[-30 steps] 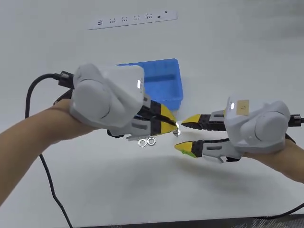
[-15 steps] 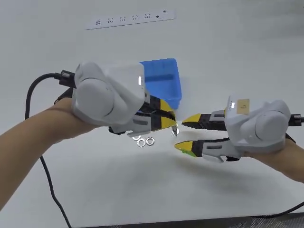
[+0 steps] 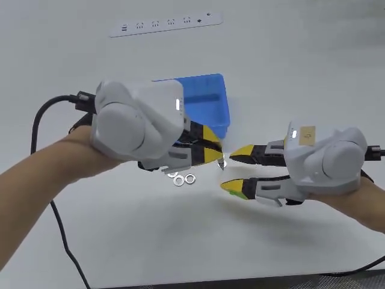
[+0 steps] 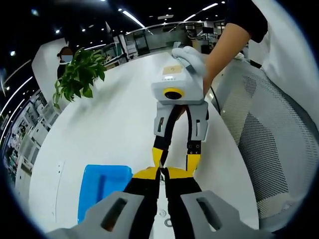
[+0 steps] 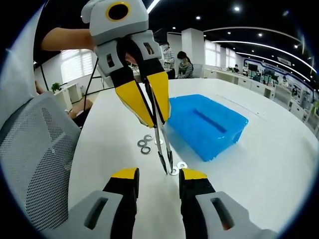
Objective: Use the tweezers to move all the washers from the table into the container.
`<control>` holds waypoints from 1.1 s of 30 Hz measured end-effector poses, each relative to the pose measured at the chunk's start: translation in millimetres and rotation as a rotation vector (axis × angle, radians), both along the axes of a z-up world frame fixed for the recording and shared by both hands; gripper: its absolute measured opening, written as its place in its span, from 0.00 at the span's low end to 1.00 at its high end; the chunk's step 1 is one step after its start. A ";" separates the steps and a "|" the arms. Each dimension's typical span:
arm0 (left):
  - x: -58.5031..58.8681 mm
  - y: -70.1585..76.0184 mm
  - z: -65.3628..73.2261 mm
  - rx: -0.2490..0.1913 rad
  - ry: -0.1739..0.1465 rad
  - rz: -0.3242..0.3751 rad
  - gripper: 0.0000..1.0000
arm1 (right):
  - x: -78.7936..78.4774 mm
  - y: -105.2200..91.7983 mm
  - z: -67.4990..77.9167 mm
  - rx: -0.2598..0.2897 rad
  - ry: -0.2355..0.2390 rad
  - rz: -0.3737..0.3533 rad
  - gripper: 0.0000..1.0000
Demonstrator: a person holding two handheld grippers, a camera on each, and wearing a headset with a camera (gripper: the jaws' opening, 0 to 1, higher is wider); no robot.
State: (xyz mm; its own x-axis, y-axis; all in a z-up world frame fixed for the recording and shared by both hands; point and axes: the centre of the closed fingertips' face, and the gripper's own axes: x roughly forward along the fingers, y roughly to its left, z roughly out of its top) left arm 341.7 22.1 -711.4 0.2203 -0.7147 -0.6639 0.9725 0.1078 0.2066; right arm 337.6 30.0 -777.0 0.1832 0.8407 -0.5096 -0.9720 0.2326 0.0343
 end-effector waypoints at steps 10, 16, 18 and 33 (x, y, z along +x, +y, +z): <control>1.8 0.6 -0.5 -0.004 0.005 0.009 0.08 | -0.5 0.0 -2.1 0.001 0.008 -0.003 0.33; 3.3 1.3 -0.3 -0.019 0.017 0.020 0.08 | -0.2 0.9 -2.2 0.003 0.008 -0.003 0.33; 4.1 1.3 0.0 -0.022 0.017 0.022 0.08 | -0.2 0.7 -2.0 0.004 0.009 -0.004 0.33; 4.8 -6.9 7.5 -0.072 0.011 0.005 0.07 | 0.0 -1.6 -3.4 0.004 0.015 -0.013 0.33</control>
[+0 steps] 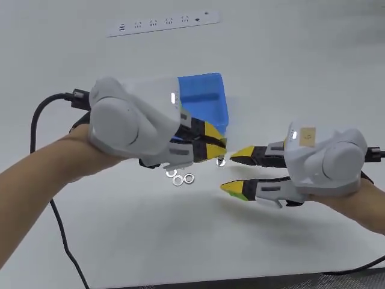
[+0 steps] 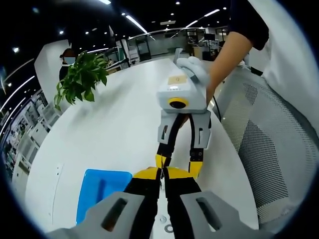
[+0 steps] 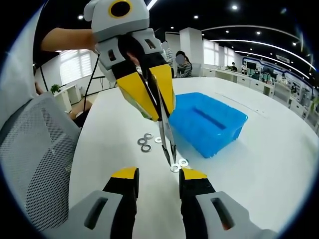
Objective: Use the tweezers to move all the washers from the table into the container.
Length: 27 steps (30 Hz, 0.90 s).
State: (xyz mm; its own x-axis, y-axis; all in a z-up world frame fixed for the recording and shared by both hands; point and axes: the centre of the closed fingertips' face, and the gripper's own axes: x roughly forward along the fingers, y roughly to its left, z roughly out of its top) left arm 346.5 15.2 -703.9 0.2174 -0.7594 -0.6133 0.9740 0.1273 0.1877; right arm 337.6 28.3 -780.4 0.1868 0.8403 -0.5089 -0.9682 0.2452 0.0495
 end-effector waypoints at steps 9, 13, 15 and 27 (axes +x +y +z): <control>1.7 0.0 -0.1 -0.031 0.017 -0.004 0.07 | -0.2 -0.6 -1.1 0.005 0.005 -0.007 0.33; 0.5 -1.8 -1.5 -0.031 0.028 -0.012 0.07 | 1.4 -2.5 -2.0 0.006 0.007 -0.014 0.33; 0.7 -2.5 -2.1 -0.032 0.033 -0.011 0.07 | 2.1 -3.5 -2.4 0.005 0.007 -0.016 0.33; 0.8 -1.7 -6.0 -0.027 0.050 -0.002 0.07 | 1.7 -4.0 -4.6 0.007 0.014 -0.024 0.33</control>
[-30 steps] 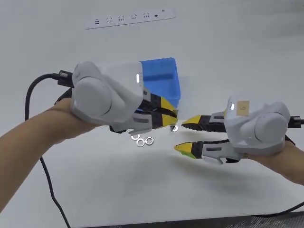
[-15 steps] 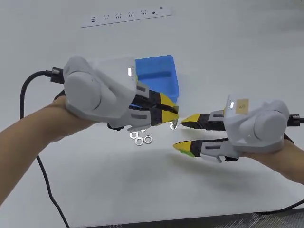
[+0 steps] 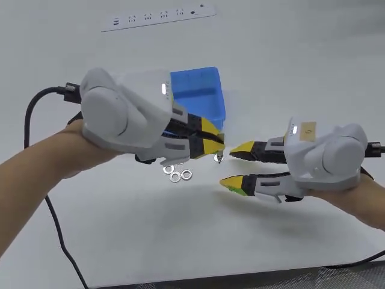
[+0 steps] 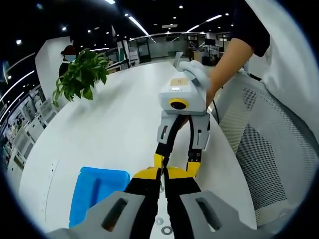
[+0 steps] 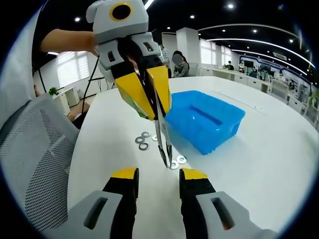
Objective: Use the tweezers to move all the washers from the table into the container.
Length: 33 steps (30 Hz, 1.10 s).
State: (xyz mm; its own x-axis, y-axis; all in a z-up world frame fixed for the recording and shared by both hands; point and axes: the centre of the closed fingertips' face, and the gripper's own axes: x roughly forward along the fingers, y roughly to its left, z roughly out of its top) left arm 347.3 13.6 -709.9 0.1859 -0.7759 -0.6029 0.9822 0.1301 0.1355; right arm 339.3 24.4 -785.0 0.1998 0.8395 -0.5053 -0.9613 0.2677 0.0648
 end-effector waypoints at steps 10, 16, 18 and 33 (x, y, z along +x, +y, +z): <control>2.0 0.6 0.4 0.008 -0.006 -0.004 0.07 | -0.6 0.7 -1.6 0.001 0.005 0.000 0.34; 0.6 -0.1 0.2 0.012 -0.025 -0.013 0.07 | 0.1 1.0 -1.9 0.004 0.006 -0.002 0.34; 0.4 -0.1 -0.1 0.011 -0.025 -0.011 0.07 | 0.0 0.7 -2.6 0.001 0.006 -0.002 0.34; 3.2 2.1 -0.4 -0.008 0.003 0.027 0.07 | -0.4 0.5 -2.9 0.003 0.013 -0.008 0.34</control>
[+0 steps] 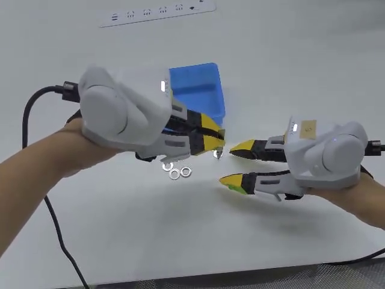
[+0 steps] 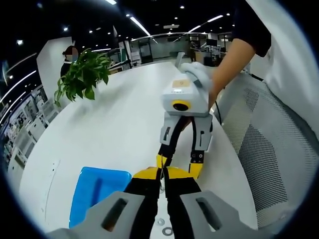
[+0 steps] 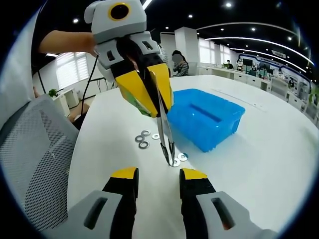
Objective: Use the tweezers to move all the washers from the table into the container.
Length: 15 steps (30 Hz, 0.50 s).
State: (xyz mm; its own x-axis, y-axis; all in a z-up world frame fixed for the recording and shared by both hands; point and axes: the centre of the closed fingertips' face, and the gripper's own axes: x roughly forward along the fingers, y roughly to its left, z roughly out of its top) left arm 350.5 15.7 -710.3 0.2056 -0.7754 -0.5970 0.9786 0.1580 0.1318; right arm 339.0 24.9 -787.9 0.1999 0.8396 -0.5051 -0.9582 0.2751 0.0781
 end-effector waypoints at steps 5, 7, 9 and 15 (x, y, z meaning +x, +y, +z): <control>3.4 3.6 -1.0 -0.004 0.037 0.024 0.07 | 0.6 2.1 0.7 0.005 0.000 0.005 0.34; 4.5 4.4 -1.5 -0.002 0.043 0.025 0.07 | 2.0 2.8 1.3 0.006 -0.003 0.006 0.34; 1.7 3.4 -2.2 -0.001 0.054 0.012 0.07 | 3.4 3.1 1.7 0.006 -0.004 0.008 0.34; -0.2 0.0 -3.8 0.002 0.056 0.003 0.07 | 10.6 5.0 4.0 0.013 -0.007 0.020 0.34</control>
State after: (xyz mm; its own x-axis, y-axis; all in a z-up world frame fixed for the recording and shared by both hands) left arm 350.3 15.7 -714.1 0.1743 -0.7739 -0.6089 0.9840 0.1608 0.0773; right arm 349.5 29.9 -783.9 0.1870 0.8498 -0.4928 -0.9640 0.2553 0.0744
